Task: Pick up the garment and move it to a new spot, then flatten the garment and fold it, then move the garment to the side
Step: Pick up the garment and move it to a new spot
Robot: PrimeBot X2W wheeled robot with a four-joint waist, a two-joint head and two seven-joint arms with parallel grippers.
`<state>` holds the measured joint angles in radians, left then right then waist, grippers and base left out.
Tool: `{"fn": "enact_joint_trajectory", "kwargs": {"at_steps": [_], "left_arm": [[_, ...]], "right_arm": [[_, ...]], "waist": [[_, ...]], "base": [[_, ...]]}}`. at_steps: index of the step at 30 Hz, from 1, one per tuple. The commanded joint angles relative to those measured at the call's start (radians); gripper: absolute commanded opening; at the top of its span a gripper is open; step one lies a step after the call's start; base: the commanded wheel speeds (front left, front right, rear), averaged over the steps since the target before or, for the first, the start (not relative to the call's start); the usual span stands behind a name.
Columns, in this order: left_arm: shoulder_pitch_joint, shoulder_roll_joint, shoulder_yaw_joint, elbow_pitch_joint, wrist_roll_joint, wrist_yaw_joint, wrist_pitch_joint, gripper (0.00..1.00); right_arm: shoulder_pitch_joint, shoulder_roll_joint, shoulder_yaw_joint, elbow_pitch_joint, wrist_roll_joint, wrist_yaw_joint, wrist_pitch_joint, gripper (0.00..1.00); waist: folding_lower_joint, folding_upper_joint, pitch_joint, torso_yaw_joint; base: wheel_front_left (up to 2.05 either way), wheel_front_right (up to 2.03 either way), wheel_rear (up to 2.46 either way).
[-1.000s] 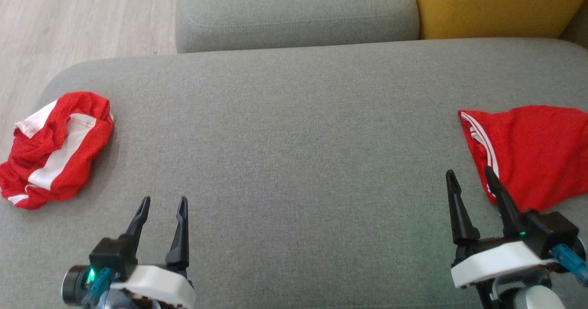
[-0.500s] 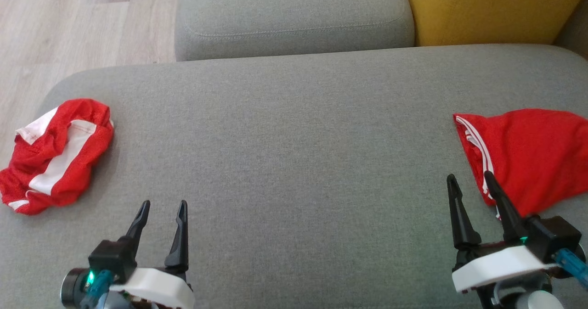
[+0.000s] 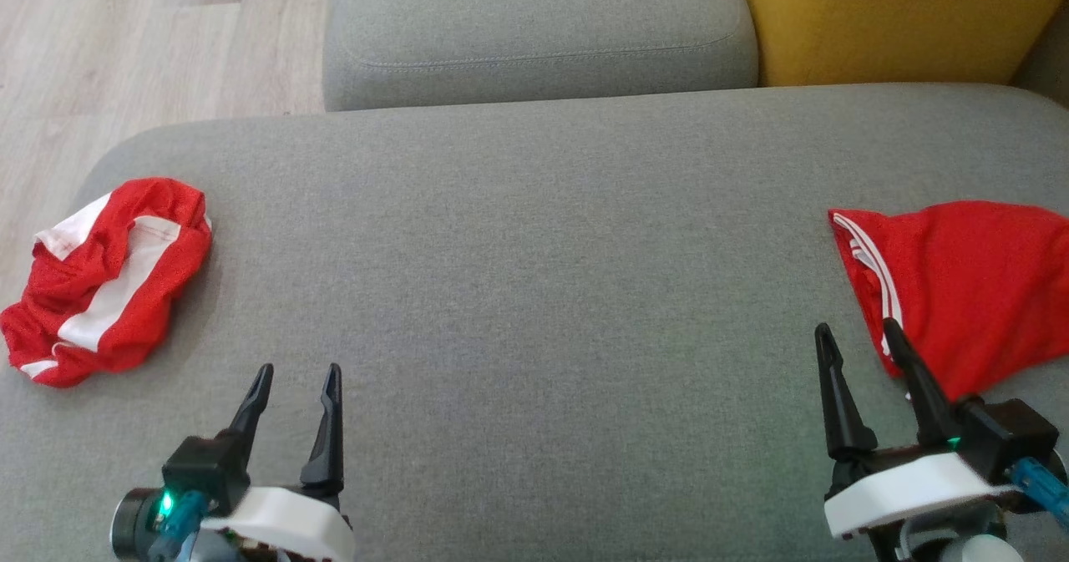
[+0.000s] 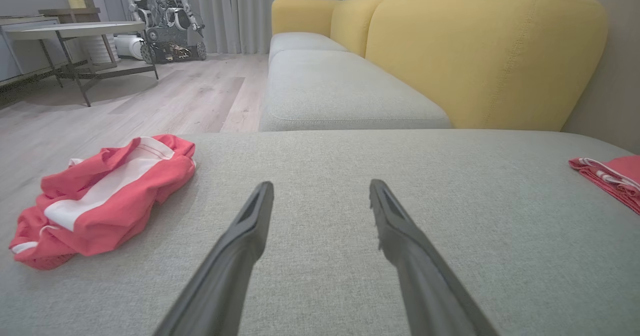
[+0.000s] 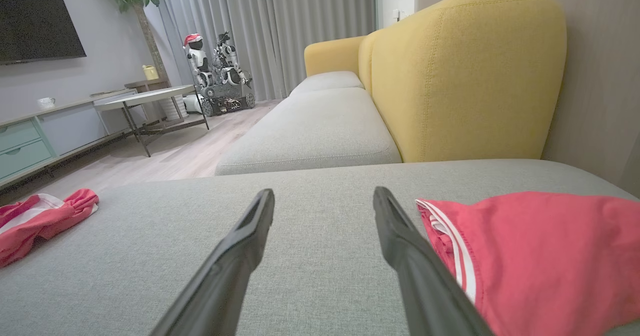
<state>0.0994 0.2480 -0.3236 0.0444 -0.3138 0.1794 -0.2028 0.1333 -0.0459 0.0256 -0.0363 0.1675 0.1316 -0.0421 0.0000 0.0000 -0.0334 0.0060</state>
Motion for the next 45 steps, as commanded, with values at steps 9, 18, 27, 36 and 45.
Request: {"fn": "enact_joint_trajectory", "kwargs": {"at_steps": [9,18,27,36,45], "left_arm": [[-0.054,0.017,0.035,-0.026,-0.015,0.013,-0.009,1.0],[-0.073,0.006,0.028,-0.025,-0.017,0.019,-0.014,1.0],[-0.08,0.002,0.03,-0.027,-0.022,0.026,-0.026,1.0],[-0.07,0.004,0.032,-0.035,-0.026,0.033,-0.032,1.0],[-0.077,0.006,0.028,-0.034,-0.028,0.032,-0.036,1.0]], "right_arm": [[-0.023,-0.004,0.007,-0.04,0.007,-0.001,0.007,1.0],[-0.015,-0.004,0.015,-0.055,0.01,-0.001,0.013,1.0],[-0.03,-0.004,0.055,-0.061,0.018,-0.001,0.014,1.0],[-0.044,-0.004,0.078,-0.046,0.023,-0.001,0.011,1.0],[-0.041,-0.004,0.086,-0.04,0.025,-0.001,0.01,1.0]], "waist": [[0.0,0.0,-0.007,0.038],[0.0,0.0,-0.015,0.161],[0.0,0.0,-0.02,0.365],[0.0,0.0,-0.018,0.431],[0.0,0.0,-0.013,0.439]], "base": [[0.0,0.0,0.0],[0.0,0.0,0.0],[0.0,0.0,0.0],[0.0,0.0,0.0],[0.0,0.0,0.0]]}}
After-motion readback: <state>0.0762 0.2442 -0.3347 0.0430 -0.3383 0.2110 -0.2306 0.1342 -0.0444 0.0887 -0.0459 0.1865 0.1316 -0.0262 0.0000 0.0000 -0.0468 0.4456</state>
